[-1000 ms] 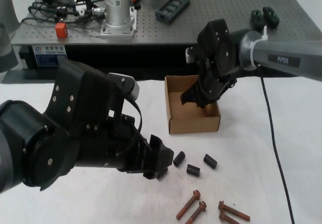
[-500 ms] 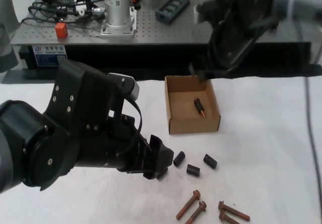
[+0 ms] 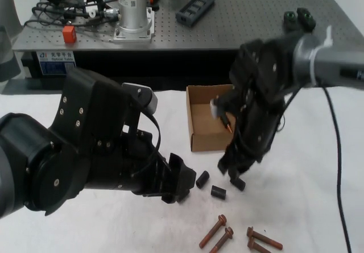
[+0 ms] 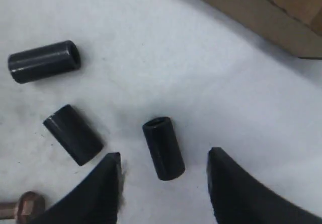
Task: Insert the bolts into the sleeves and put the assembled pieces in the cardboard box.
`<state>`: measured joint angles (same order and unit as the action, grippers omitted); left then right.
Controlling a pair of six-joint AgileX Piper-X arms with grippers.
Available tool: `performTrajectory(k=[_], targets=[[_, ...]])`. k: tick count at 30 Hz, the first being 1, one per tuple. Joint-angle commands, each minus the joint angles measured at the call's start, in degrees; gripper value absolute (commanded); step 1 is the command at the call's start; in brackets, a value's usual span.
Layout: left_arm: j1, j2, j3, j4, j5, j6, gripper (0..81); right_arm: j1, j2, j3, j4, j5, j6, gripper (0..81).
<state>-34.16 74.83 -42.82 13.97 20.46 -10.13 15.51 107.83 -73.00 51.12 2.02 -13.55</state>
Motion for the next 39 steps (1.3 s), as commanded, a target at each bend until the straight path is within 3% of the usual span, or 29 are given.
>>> performTrajectory(k=[1, 9, 11, 15, 19, 25, 29, 32, 36, 39], targets=[[-0.01, -0.23, -0.33, 1.44, -0.79, 0.35, 54.6, 0.15, 1.20, 0.17, -1.53, 0.40, -0.75, 38.3], [-0.01, -0.23, -0.33, 1.40, -1.00, 0.35, 54.6, 0.57, 5.26, 0.17, -2.33, 2.52, -2.10, 37.9], [-0.01, -0.23, -0.33, 1.40, -1.00, 0.35, 54.6, 0.61, 5.65, 0.17, -2.68, 2.52, -2.10, 34.5], [-0.01, -0.23, -0.33, 4.14, -0.98, 5.41, 54.5, 0.61, 5.87, 0.17, -1.95, 2.52, -2.24, 20.7], [-0.24, 1.78, -0.54, 7.22, 2.67, 8.02, 49.9, 0.46, 5.87, 0.17, -1.52, 2.52, -2.88, 0.3], [-4.83, 9.91, -5.89, 10.93, 3.71, 12.47, 48.2, -1.08, 1.18, 0.45, -1.14, 0.09, -1.33, 2.4], [-8.36, 17.95, -14.06, 16.90, 0.22, 15.60, 48.2, -3.48, -8.02, 4.87, -2.60, -4.48, 1.50, 2.4], [-8.94, 24.17, -21.43, 22.33, -2.70, 16.00, 48.2, -5.46, -16.05, 10.60, -2.57, -8.79, 3.78, 2.4], [-8.94, 31.41, -29.64, 28.10, -3.85, 18.88, 48.2, -7.21, -26.44, 17.72, -2.78, -9.29, 4.97, 2.4], [-8.94, 35.40, -33.88, 31.16, -7.08, 20.23, 42.5, -8.29, -32.78, 21.98, -3.99, -9.29, 4.97, 2.4]])
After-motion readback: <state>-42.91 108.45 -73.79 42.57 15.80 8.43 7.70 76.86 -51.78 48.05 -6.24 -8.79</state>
